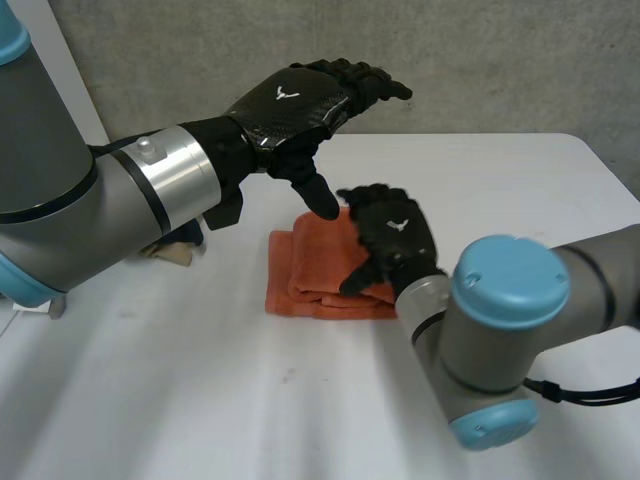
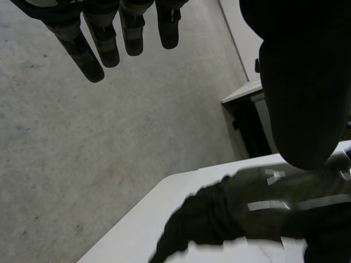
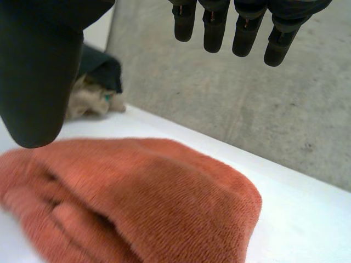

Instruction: Fold the laundry.

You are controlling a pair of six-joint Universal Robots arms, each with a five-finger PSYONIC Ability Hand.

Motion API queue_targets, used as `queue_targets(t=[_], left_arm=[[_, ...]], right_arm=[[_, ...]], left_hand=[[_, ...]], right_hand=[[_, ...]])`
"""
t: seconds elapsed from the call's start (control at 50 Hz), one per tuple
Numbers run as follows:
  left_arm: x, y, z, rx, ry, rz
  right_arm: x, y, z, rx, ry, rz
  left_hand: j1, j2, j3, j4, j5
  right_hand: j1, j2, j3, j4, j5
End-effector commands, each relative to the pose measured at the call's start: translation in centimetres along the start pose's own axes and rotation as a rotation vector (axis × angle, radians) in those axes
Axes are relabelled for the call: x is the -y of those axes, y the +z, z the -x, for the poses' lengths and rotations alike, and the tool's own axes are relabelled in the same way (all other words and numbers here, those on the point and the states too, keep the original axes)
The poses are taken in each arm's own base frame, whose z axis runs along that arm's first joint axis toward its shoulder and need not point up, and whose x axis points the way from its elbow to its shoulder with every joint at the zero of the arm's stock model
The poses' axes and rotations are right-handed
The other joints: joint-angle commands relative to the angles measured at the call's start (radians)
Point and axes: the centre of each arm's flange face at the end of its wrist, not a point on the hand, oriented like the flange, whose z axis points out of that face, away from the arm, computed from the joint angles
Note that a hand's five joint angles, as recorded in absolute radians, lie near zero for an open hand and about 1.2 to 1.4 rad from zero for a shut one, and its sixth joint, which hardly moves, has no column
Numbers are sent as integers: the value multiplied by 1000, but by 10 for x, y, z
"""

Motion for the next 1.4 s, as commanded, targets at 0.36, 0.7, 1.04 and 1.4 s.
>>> queue_targets(t=[0.36, 0.7, 1.04, 1.4], left_arm=[[-1, -1, 7, 64, -9, 9], [-5, 1, 11, 71, -12, 15], [-7, 3, 19, 86, -21, 5], [-13, 4, 21, 90, -43, 19]], right_arm=[[-64, 24, -41, -13, 219, 207], [-48, 56, -82, -217, 141, -22], [-12, 149, -243, -464, 112, -253], [-24, 132, -412, -754, 50, -368]], left_hand=[[11, -3, -4, -3, -46], [11, -3, -4, -3, -46], [11, -3, -4, -3, -46], [11, -3, -4, -3, -46]], right_hand=[[-31, -27, -34, -37, -49], [1190, 1194, 1187, 1184, 1173], [1190, 1194, 1187, 1184, 1173], [1190, 1194, 1187, 1184, 1173]])
